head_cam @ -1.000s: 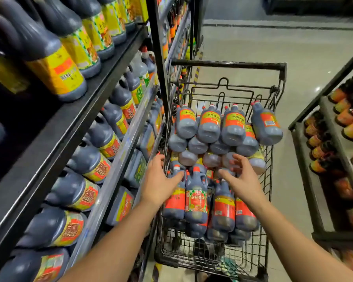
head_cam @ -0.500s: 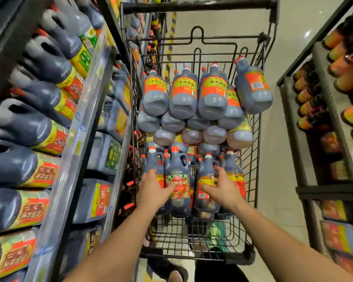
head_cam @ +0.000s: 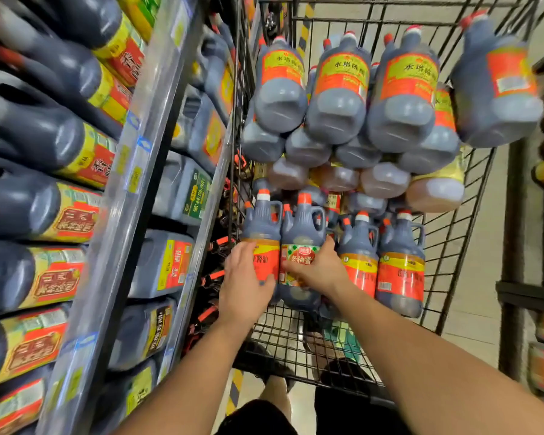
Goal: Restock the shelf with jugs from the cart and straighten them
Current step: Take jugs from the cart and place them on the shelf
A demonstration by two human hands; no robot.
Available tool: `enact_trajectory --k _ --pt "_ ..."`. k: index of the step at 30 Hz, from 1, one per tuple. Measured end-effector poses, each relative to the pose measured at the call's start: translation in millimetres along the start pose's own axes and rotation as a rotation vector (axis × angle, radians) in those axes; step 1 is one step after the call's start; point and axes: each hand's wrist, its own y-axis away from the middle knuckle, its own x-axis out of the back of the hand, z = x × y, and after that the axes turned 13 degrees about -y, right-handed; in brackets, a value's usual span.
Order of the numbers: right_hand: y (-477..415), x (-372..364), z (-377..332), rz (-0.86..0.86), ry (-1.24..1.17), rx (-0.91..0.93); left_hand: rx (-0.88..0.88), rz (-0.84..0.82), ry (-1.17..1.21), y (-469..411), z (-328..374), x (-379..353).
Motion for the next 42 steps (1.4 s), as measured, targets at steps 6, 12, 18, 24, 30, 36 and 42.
enact_trajectory --k 6,12,18,24,30,36,42 --pt "-9 -14 1 0.073 -0.018 -0.042 0.014 -0.023 -0.012 0 -5 0" --pt "-3 -5 3 0.090 -0.142 -0.057 0.095 -0.074 -0.053 -5 6 -3" --pt "19 22 -5 0.052 -0.266 0.051 0.147 -0.067 -0.203 -16 20 -9" --pt "38 67 -13 0.088 -0.230 0.164 0.286 -0.011 -0.371 -27 36 -20" --pt "50 103 -5 0.136 -0.280 0.211 0.357 0.037 -0.349 -31 44 -28" --pt "52 114 5 0.121 -0.336 0.208 0.326 0.012 -0.303 -33 42 -31" --pt "55 113 6 0.111 -0.316 0.214 0.376 -0.007 -0.242 -43 40 -31"
